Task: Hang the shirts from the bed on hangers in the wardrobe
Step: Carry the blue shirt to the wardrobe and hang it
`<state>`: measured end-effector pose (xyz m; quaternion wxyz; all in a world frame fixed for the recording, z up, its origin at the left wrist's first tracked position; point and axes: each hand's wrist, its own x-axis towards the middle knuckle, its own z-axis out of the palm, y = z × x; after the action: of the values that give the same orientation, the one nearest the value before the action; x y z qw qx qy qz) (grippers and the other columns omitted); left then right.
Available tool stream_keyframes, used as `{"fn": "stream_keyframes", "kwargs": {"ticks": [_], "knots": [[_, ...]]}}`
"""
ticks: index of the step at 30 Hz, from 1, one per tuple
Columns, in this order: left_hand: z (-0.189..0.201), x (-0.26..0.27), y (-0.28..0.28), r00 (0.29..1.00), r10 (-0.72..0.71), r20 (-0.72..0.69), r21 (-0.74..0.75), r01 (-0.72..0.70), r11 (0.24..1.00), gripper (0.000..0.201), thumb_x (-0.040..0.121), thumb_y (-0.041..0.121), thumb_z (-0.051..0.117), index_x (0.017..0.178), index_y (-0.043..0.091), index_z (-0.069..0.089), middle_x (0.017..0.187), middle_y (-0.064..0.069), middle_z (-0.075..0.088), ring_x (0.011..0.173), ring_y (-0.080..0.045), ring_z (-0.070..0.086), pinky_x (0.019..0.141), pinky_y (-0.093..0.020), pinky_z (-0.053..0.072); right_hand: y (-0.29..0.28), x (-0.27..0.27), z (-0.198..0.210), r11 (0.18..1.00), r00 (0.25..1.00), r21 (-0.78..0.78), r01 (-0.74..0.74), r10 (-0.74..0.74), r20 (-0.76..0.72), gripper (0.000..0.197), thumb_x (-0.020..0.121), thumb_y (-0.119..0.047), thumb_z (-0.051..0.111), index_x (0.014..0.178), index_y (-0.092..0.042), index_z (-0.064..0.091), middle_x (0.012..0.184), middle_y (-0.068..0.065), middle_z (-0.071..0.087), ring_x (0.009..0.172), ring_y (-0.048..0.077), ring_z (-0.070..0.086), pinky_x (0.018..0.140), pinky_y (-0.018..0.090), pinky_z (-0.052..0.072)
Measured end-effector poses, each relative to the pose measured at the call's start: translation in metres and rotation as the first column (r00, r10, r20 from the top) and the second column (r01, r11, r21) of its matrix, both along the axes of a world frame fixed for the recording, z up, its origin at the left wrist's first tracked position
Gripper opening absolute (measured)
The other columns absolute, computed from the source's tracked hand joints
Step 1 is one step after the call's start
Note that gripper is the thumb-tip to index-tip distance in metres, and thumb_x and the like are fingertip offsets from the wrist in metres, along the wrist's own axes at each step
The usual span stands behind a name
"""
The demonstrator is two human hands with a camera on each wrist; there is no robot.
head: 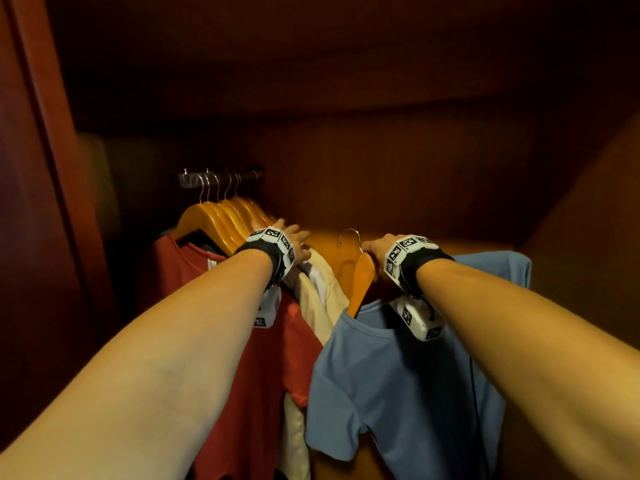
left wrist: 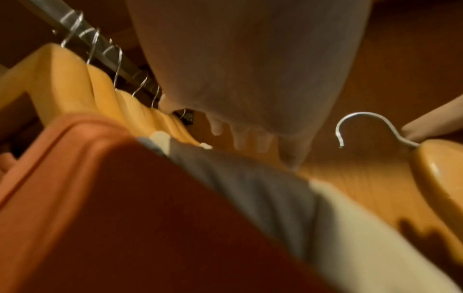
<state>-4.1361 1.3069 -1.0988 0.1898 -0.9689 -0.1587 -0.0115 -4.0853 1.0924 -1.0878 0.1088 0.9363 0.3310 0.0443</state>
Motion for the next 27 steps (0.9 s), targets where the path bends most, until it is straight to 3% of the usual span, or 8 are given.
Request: {"fn": "stream_keyframes", "kwargs": {"ticks": [2, 5, 8, 12, 15, 19, 23, 27], "knots": [[-0.009, 0.003, 0.011, 0.998, -0.02, -0.055, 0.107, 0.026, 0.994, 0.071, 0.085, 0.069, 0.017, 0.144, 0.034, 0.035, 0.158, 0.003, 0.027, 0.144, -0.029, 0.022, 0.114, -0.059, 0.02, 0.002, 0.009, -0.003, 1.0, 1.0, -0.008, 0.003, -0.003, -0.001, 0.046, 0.094, -0.022, 0.057, 0.138, -0.032, 0.047, 0.129, 0.012, 0.058, 0.11, 0.036, 0.06, 0.083, 0.042, 0.048], [-0.024, 0.017, 0.028, 0.984, -0.069, -0.163, 0.154, 0.094, 0.984, 0.049, 0.093, 0.054, 0.046, 0.141, 0.04, 0.041, 0.152, 0.002, 0.028, 0.143, -0.031, 0.022, 0.111, -0.052, 0.026, 0.007, 0.017, -0.007, 1.0, 1.0, -0.018, 0.018, -0.018, 0.02, 0.045, 0.097, -0.022, 0.05, 0.141, -0.03, 0.045, 0.131, 0.015, 0.057, 0.112, 0.036, 0.06, 0.086, 0.043, 0.048], [-0.016, 0.006, 0.021, 0.988, 0.008, -0.153, 0.172, 0.018, 0.985, 0.047, 0.09, 0.066, 0.043, 0.134, 0.053, 0.037, 0.155, 0.005, 0.024, 0.142, -0.035, 0.019, 0.107, -0.066, 0.024, 0.012, 0.023, -0.01, 0.998, 0.998, -0.033, 0.046, -0.045, 0.04, 0.049, 0.096, -0.023, 0.052, 0.143, -0.033, 0.042, 0.134, 0.012, 0.057, 0.116, 0.035, 0.059, 0.087, 0.042, 0.048], [-0.018, -0.003, 0.017, 0.995, 0.091, -0.032, 0.065, -0.089, 0.994, 0.051, 0.094, 0.063, 0.038, 0.141, 0.046, 0.038, 0.151, 0.002, 0.024, 0.14, -0.032, 0.019, 0.106, -0.074, 0.01, 0.017, 0.026, -0.014, 0.999, 0.997, -0.011, 0.053, -0.052, 0.064, 0.047, 0.098, -0.025, 0.047, 0.145, -0.032, 0.041, 0.136, 0.013, 0.056, 0.12, 0.037, 0.057, 0.093, 0.043, 0.048], [-0.028, -0.004, 0.022, 0.99, 0.114, 0.087, 0.015, -0.115, 0.993, 0.047, 0.094, 0.062, 0.039, 0.138, 0.045, 0.043, 0.154, 0.002, 0.021, 0.143, -0.03, 0.014, 0.106, -0.077, 0.003, 0.025, 0.029, -0.018, 0.998, 0.994, 0.028, 0.059, -0.062, 0.093, 0.046, 0.097, -0.024, 0.049, 0.142, -0.031, 0.044, 0.128, 0.011, 0.061, 0.113, 0.035, 0.06, 0.09, 0.042, 0.049], [-0.035, -0.01, 0.026, 0.995, 0.095, 0.016, 0.105, -0.096, 0.99, 0.049, 0.097, 0.061, 0.038, 0.143, 0.044, 0.037, 0.161, 0.006, 0.016, 0.146, -0.031, 0.008, 0.106, -0.077, 0.0, 0.037, 0.031, -0.018, 0.996, 0.995, 0.061, 0.063, -0.067, 0.077, 0.044, 0.101, -0.028, 0.047, 0.144, -0.028, 0.04, 0.122, 0.014, 0.061, 0.109, 0.034, 0.062, 0.088, 0.044, 0.049], [-0.038, -0.014, 0.037, 0.996, 0.092, 0.006, 0.054, -0.092, 0.994, 0.055, 0.094, 0.064, 0.036, 0.144, 0.042, 0.033, 0.159, 0.011, 0.02, 0.147, -0.028, 0.008, 0.105, -0.078, -0.001, 0.046, 0.031, -0.018, 0.994, 0.998, 0.107, 0.005, -0.012, 0.066, 0.048, 0.098, -0.018, 0.05, 0.143, -0.03, 0.039, 0.117, 0.015, 0.061, 0.104, 0.036, 0.063, 0.077, 0.041, 0.046], [-0.042, -0.017, 0.041, 0.996, 0.09, -0.003, 0.052, -0.089, 0.995, 0.052, 0.092, 0.062, 0.039, 0.139, 0.041, 0.04, 0.152, 0.013, 0.029, 0.147, -0.025, 0.01, 0.105, -0.077, -0.001, 0.059, 0.03, -0.018, 0.986, 0.998, 0.156, -0.064, 0.061, 0.025, 0.042, 0.099, -0.02, 0.052, 0.139, -0.028, 0.041, 0.101, 0.01, 0.058, 0.084, 0.031, 0.057, 0.072, 0.039, 0.047]]}}
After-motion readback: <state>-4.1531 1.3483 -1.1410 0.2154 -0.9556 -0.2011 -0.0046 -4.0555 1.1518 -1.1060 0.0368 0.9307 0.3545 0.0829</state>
